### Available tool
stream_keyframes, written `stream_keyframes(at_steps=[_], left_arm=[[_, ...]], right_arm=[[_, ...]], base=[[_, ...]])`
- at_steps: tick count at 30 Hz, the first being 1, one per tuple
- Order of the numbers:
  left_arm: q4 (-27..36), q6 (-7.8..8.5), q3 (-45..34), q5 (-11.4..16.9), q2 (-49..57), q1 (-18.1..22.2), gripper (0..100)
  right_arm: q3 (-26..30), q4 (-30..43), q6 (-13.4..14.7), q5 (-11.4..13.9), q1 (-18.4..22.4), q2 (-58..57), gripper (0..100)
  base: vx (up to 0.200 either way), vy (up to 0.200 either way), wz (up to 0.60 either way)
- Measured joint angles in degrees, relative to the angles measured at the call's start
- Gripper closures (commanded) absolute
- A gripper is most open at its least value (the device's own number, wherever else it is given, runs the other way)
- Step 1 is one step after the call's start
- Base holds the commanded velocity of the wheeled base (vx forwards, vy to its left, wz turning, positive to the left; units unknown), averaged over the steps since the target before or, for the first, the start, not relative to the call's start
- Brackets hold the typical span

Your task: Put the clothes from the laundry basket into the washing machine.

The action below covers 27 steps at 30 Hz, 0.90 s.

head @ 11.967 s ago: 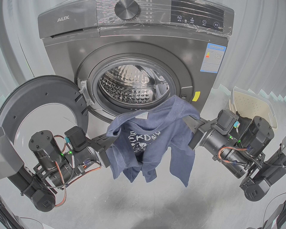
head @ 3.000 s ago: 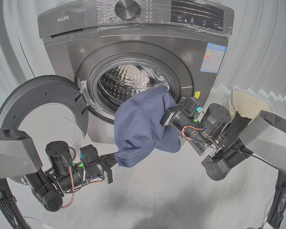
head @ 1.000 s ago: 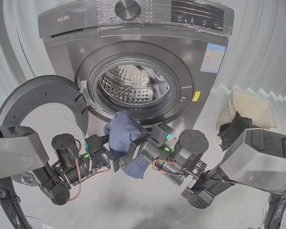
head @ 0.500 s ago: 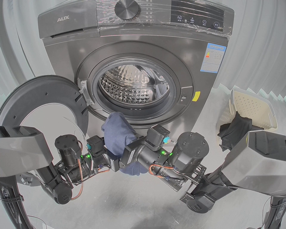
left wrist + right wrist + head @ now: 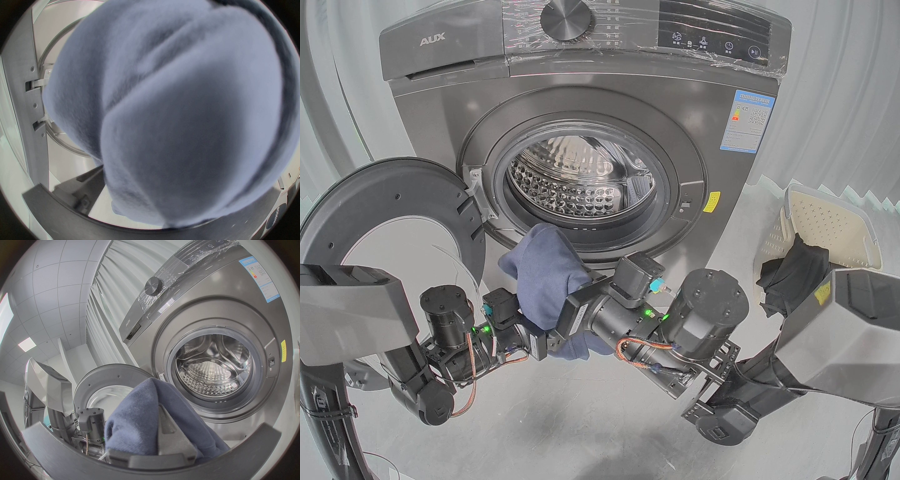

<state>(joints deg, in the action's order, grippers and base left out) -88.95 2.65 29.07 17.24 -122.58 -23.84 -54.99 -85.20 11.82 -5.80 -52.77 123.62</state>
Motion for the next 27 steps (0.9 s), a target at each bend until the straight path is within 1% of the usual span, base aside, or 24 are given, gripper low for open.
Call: stream_keyframes(at_steps=[3, 7, 12, 16, 18, 20, 24, 27], left_arm=[[0.00, -0.24, 0.30, -0.17, -0.33, 0.04, 100], [-0.02, -1.67, 1.43, -1.58, -0.41, 0.12, 100], [0.05, -2.97, 3.17, -2.27, 0.26, 0.73, 100], [0.13, -4.75, 4.13, -2.46, 2.12, 1.05, 100], [0.11, -5.33, 4.49, -2.51, 3.28, 1.11, 100], [0.11, -5.60, 4.68, -2.52, 4.47, 1.05, 100], [0.11, -5.84, 4.80, -2.55, 6.40, 0.45, 100], [0.09, -6.74, 4.80, -2.77, 7.78, -0.29, 100]], right_arm=[[0.15, 0.00, 0.02, -0.02, 0.05, -0.22, 100], [0.22, -0.02, 0.05, -0.10, 0.68, -0.41, 100], [0.34, 0.35, 0.51, -0.24, 3.41, -1.22, 100], [1.24, 0.49, 0.95, -0.62, 6.72, -1.82, 100], [2.32, 0.62, 1.06, -0.68, 8.18, -1.90, 100], [3.43, 0.66, 1.11, -0.73, 9.17, -1.77, 100], [4.36, 0.55, 1.12, -0.82, 9.75, -0.48, 100], [4.19, 0.51, 1.12, -0.87, 9.69, 1.01, 100]], base=[[0.000, 0.000, 0.00], [0.000, 0.000, 0.00], [0.000, 0.000, 0.00], [0.000, 0.000, 0.00], [0.000, 0.000, 0.00], [0.000, 0.000, 0.00], [0.000, 0.000, 0.00], [0.000, 0.000, 0.00]])
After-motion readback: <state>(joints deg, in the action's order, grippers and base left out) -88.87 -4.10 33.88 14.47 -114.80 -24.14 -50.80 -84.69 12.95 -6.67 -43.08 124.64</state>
